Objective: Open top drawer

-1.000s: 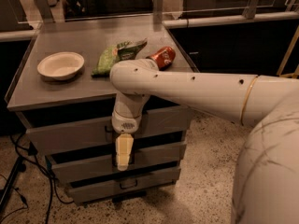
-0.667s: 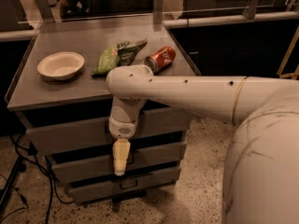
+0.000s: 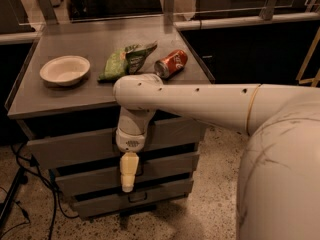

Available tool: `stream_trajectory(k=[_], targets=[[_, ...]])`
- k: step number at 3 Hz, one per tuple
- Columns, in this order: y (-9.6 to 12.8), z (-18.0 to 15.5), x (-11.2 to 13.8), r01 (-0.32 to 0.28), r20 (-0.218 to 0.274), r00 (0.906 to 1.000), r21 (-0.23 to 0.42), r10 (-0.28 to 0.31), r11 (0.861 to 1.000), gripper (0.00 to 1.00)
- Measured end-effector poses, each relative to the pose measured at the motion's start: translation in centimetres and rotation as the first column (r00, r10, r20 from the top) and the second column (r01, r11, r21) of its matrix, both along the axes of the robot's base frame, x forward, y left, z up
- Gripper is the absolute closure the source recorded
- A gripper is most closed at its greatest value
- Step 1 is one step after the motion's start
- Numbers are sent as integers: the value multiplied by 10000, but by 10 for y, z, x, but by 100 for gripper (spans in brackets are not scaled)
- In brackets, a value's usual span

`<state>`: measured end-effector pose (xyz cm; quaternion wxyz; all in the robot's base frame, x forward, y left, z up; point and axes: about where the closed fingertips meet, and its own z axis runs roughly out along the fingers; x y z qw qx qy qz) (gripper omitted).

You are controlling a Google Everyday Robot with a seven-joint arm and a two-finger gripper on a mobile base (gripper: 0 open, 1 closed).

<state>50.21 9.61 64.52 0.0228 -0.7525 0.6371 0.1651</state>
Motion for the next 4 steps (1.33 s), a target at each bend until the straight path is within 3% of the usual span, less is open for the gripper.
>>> stream_trajectory(k=[3, 4], targets=[[-23, 11, -64, 571, -610, 9967, 636, -533, 9963, 0], [-55, 23, -113, 1259, -1079, 9872, 723, -1177, 9894, 0]])
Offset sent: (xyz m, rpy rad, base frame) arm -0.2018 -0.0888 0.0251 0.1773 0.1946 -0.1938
